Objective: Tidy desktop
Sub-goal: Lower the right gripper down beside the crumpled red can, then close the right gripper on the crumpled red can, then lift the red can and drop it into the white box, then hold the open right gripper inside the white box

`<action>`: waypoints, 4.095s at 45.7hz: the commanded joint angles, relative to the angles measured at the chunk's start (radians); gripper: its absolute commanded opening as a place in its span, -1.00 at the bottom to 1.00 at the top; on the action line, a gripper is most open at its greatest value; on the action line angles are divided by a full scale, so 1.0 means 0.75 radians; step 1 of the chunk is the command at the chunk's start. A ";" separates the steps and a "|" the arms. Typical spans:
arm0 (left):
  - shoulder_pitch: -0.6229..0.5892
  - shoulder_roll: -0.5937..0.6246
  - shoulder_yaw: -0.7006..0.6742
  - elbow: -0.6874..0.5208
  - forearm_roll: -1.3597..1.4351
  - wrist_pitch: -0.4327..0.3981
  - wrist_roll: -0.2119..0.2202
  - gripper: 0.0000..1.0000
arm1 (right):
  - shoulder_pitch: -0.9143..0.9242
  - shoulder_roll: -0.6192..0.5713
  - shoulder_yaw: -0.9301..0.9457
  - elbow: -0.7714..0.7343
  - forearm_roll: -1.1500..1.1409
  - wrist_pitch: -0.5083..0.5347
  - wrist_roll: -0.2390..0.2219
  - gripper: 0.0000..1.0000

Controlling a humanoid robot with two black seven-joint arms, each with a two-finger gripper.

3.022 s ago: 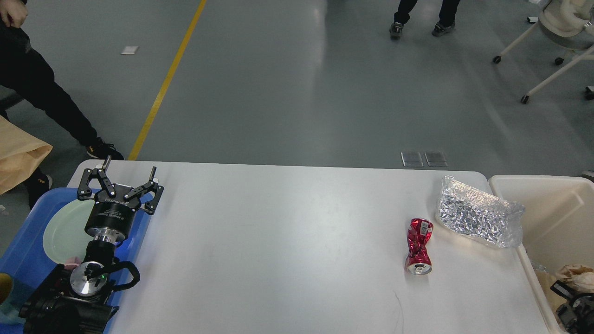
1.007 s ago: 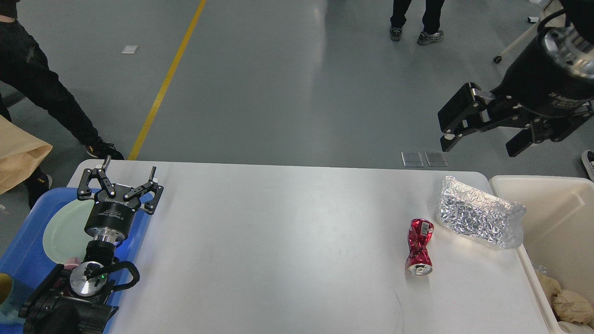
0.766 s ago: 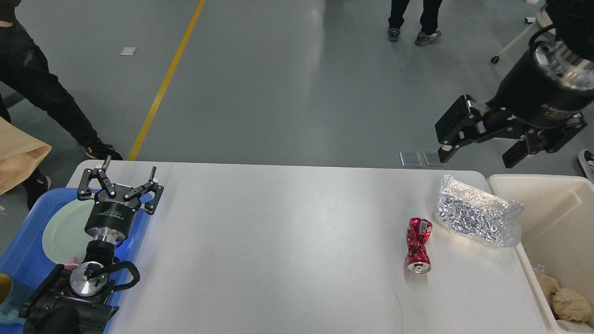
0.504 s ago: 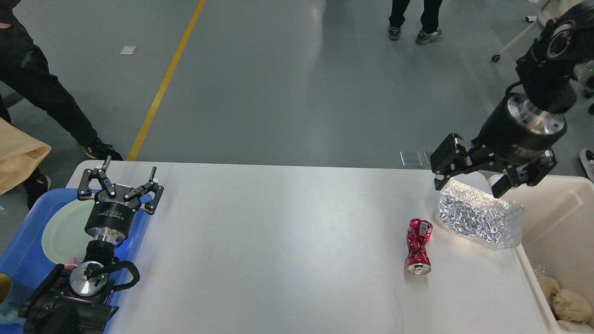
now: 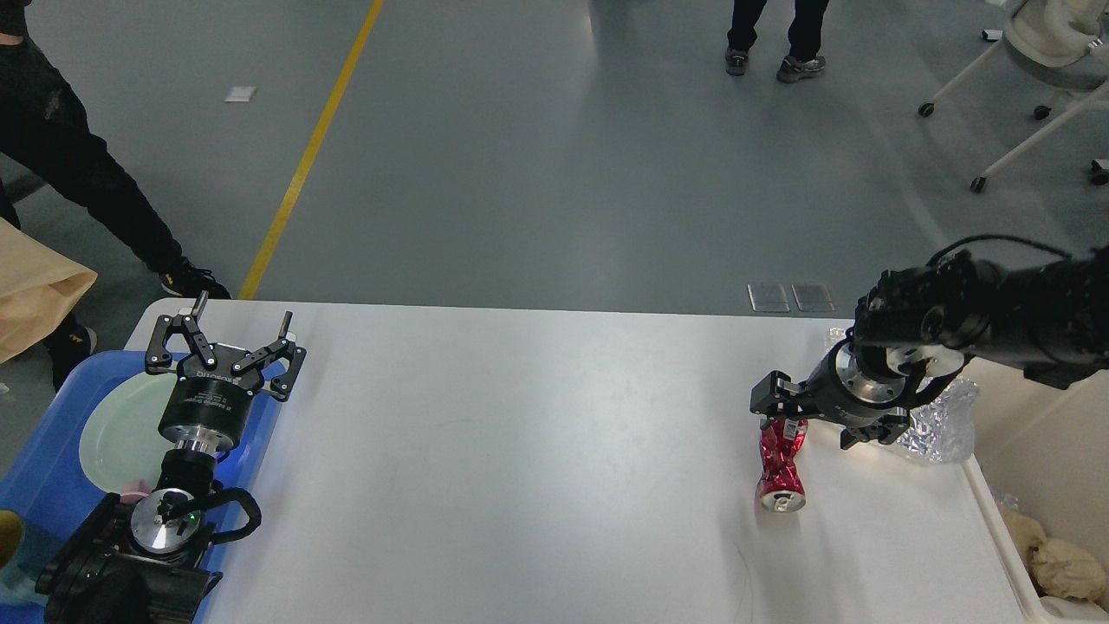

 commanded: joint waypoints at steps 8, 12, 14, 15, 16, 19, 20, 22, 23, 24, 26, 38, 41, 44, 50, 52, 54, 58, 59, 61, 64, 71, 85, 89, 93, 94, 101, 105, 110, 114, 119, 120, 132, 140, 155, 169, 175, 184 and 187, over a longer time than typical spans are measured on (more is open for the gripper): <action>0.000 0.000 0.000 0.000 0.000 0.000 0.000 0.93 | -0.346 0.141 0.053 -0.379 -0.001 -0.086 0.000 1.00; 0.000 0.000 0.000 0.000 0.000 0.000 0.000 0.93 | -0.430 0.158 0.053 -0.496 -0.003 -0.108 0.000 1.00; 0.000 0.000 0.000 0.000 0.000 0.000 -0.002 0.93 | -0.473 0.168 0.053 -0.547 -0.003 -0.127 0.000 1.00; 0.000 0.000 0.000 0.000 0.000 0.000 0.000 0.93 | -0.494 0.174 0.053 -0.569 -0.003 -0.139 0.000 1.00; 0.000 0.000 0.000 0.000 0.000 0.000 0.000 0.93 | -0.510 0.178 0.053 -0.592 -0.003 -0.151 0.000 1.00; 0.000 0.000 0.000 0.000 0.000 0.000 -0.002 0.93 | -0.551 0.180 0.053 -0.641 -0.005 -0.190 0.000 1.00; 0.000 0.000 0.000 0.000 0.000 0.000 -0.002 0.93 | -0.563 0.180 0.055 -0.651 -0.007 -0.200 0.000 1.00; 0.000 0.000 0.000 0.000 0.000 0.000 -0.002 0.93 | -0.574 0.180 0.055 -0.653 -0.007 -0.221 0.000 1.00; 0.000 0.000 0.000 0.000 0.000 0.000 0.000 0.93 | -0.578 0.180 0.055 -0.653 -0.007 -0.227 0.000 1.00; -0.002 0.000 0.000 0.000 0.000 0.000 0.000 0.93 | -0.578 0.180 0.055 -0.653 -0.007 -0.233 0.000 1.00; 0.000 0.000 0.000 0.000 0.000 0.000 0.000 0.93 | -0.582 0.182 0.057 -0.653 -0.007 -0.243 0.000 1.00; 0.000 0.000 0.000 0.000 0.000 0.000 0.000 0.93 | -0.610 0.197 0.135 -0.657 -0.007 -0.325 0.000 1.00; 0.000 0.000 0.000 0.000 0.000 0.000 0.000 0.93 | -0.619 0.197 0.153 -0.660 -0.005 -0.329 0.000 0.99; 0.000 0.000 0.000 0.000 0.000 0.000 -0.002 0.93 | -0.621 0.199 0.172 -0.662 -0.005 -0.342 0.000 0.88; 0.000 0.000 0.000 0.000 0.000 0.000 0.000 0.93 | -0.637 0.199 0.176 -0.662 -0.003 -0.385 -0.002 0.80; 0.000 0.000 0.000 0.000 0.000 0.000 0.000 0.93 | -0.637 0.199 0.176 -0.662 -0.001 -0.385 -0.002 0.79; 0.000 0.000 0.000 0.002 0.000 0.000 0.000 0.93 | -0.637 0.199 0.178 -0.662 0.005 -0.385 -0.002 0.69; 0.000 0.000 0.000 0.000 0.000 0.000 0.000 0.93 | -0.651 0.199 0.178 -0.662 0.012 -0.387 -0.004 0.22; 0.000 0.000 0.000 0.000 0.000 0.000 -0.002 0.93 | -0.655 0.197 0.178 -0.662 0.012 -0.385 -0.004 0.11; 0.000 0.000 0.000 0.000 0.000 0.000 0.000 0.93 | -0.662 0.197 0.180 -0.657 0.012 -0.387 -0.004 -0.17; 0.000 0.000 0.000 0.000 0.000 0.000 0.000 0.93 | -0.658 0.191 0.196 -0.649 0.016 -0.387 -0.004 -0.53; 0.000 0.000 0.000 0.000 0.000 0.000 0.000 0.93 | -0.641 0.184 0.235 -0.623 0.014 -0.381 -0.029 -1.00; 0.000 0.000 0.000 0.000 0.000 0.000 0.000 0.93 | -0.549 0.129 0.231 -0.476 0.014 -0.383 -0.090 -1.00; 0.000 0.000 0.000 0.000 0.000 0.000 0.000 0.93 | -0.476 0.099 0.225 -0.386 0.014 -0.354 -0.092 -1.00; 0.000 0.000 0.002 0.000 0.000 0.000 0.000 0.93 | -0.369 0.052 0.223 -0.243 0.014 -0.321 -0.114 -1.00; 0.000 0.000 0.000 0.000 0.000 0.000 0.000 0.93 | -0.335 0.035 0.223 -0.206 0.014 -0.309 -0.119 -1.00; 0.000 0.000 0.000 0.000 0.000 0.000 0.000 0.93 | -0.118 -0.065 0.217 -0.020 0.016 -0.156 -0.125 -1.00; 0.000 0.000 0.000 0.000 0.000 0.000 0.000 0.93 | 0.041 -0.094 0.170 0.087 0.022 -0.035 -0.123 -1.00; 0.000 0.000 0.000 0.000 0.000 0.000 0.000 0.93 | 0.297 -0.067 0.035 0.242 0.036 0.110 -0.123 -1.00; 0.000 0.000 0.000 0.000 0.000 0.000 0.000 0.93 | 0.522 -0.045 -0.057 0.373 0.103 0.202 -0.121 -1.00; 0.000 0.000 0.000 0.000 0.000 0.000 0.000 0.93 | 0.796 -0.049 -0.129 0.482 0.191 0.357 -0.112 -1.00; 0.000 0.000 0.000 0.000 0.000 0.000 0.000 0.93 | 0.841 -0.051 -0.137 0.494 0.204 0.388 -0.112 -1.00; 0.000 0.002 0.000 0.000 0.000 0.000 -0.002 0.93 | 1.118 -0.122 -0.176 0.649 0.241 0.526 -0.115 -1.00; 0.000 0.000 0.000 0.000 0.000 0.000 0.000 0.93 | 1.114 -0.159 -0.257 0.635 0.241 0.434 -0.115 -1.00; 0.000 0.000 0.002 0.000 0.000 0.000 0.000 0.93 | 0.748 -0.421 -0.517 0.321 0.224 0.233 -0.117 -1.00; 0.000 0.000 0.000 0.000 0.000 0.000 -0.002 0.93 | -0.043 -0.609 -0.268 -0.381 0.226 0.217 -0.112 -1.00; 0.000 0.000 0.000 0.000 0.000 0.000 0.000 0.93 | -0.454 -0.595 -0.113 -0.745 0.228 0.135 -0.106 -1.00; 0.000 0.000 0.000 0.002 0.000 0.000 -0.002 0.93 | -1.008 -0.403 0.113 -1.133 0.228 -0.155 -0.108 -1.00; 0.000 0.002 0.000 0.000 0.000 0.000 -0.002 0.93 | -1.164 -0.299 0.111 -1.226 0.228 -0.300 -0.117 -1.00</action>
